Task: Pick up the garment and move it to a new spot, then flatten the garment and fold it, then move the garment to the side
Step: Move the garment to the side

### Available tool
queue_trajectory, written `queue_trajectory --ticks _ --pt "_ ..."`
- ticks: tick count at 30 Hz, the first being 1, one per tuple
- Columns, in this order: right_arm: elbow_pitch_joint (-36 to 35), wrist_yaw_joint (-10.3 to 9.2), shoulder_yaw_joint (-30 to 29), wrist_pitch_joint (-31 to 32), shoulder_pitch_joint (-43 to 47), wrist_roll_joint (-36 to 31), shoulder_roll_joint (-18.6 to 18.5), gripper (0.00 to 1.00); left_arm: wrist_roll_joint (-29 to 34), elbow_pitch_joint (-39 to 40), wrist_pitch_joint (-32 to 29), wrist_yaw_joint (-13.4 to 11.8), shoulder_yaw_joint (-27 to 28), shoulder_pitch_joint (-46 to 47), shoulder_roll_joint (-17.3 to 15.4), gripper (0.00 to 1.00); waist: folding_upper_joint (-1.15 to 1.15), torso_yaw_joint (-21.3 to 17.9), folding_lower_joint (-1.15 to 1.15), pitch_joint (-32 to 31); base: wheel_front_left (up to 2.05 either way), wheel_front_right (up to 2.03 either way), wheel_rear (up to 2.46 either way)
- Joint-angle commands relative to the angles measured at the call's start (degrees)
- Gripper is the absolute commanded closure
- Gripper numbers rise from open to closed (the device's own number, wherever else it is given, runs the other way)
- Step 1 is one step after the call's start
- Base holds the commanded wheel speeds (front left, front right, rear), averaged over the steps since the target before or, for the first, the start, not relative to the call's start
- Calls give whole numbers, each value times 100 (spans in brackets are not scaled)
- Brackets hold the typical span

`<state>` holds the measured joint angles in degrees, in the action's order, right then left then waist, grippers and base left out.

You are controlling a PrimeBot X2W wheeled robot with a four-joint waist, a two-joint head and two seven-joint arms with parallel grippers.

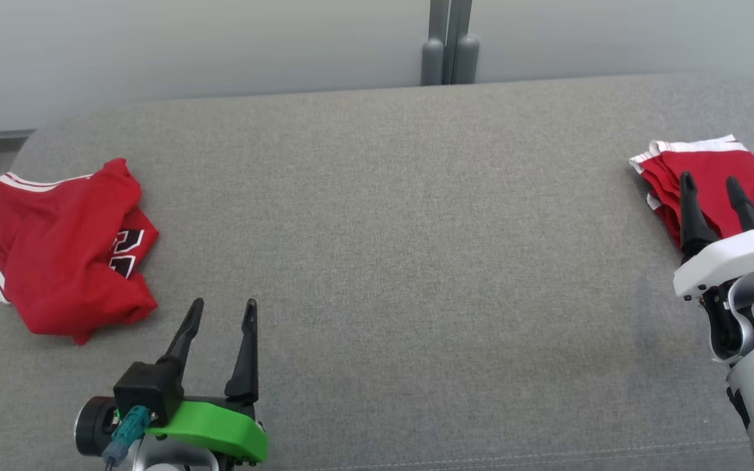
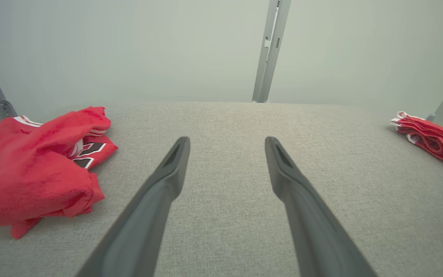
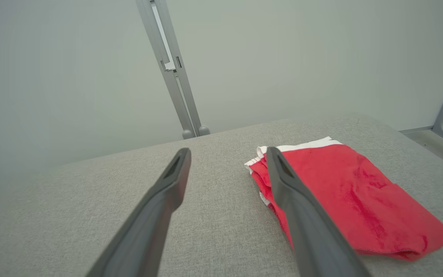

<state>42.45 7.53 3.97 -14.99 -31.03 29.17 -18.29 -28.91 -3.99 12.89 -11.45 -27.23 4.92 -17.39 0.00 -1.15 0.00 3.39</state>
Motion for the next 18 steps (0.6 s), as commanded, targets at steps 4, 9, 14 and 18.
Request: queue_trajectory --ticks 4,9,14,18 --pt "-463 -8 -189 -14 473 7 234 0 -133 -196 82 -271 274 -157 108 0 0 167 0 -704 0 0 0" --pt "-1004 -6 -534 -15 931 43 746 0 -573 -378 133 -297 636 -247 315 0 0 249 0 -866 0 0 0" --pt "-1491 -5 -720 89 1376 -107 1192 0 -817 -600 147 -122 798 -292 285 0 0 300 0 -966 0 0 0" --pt "-1800 -5 -673 221 1779 -314 1405 0 -874 -815 100 3 793 -334 168 0 0 355 0 -1024 0 0 0"
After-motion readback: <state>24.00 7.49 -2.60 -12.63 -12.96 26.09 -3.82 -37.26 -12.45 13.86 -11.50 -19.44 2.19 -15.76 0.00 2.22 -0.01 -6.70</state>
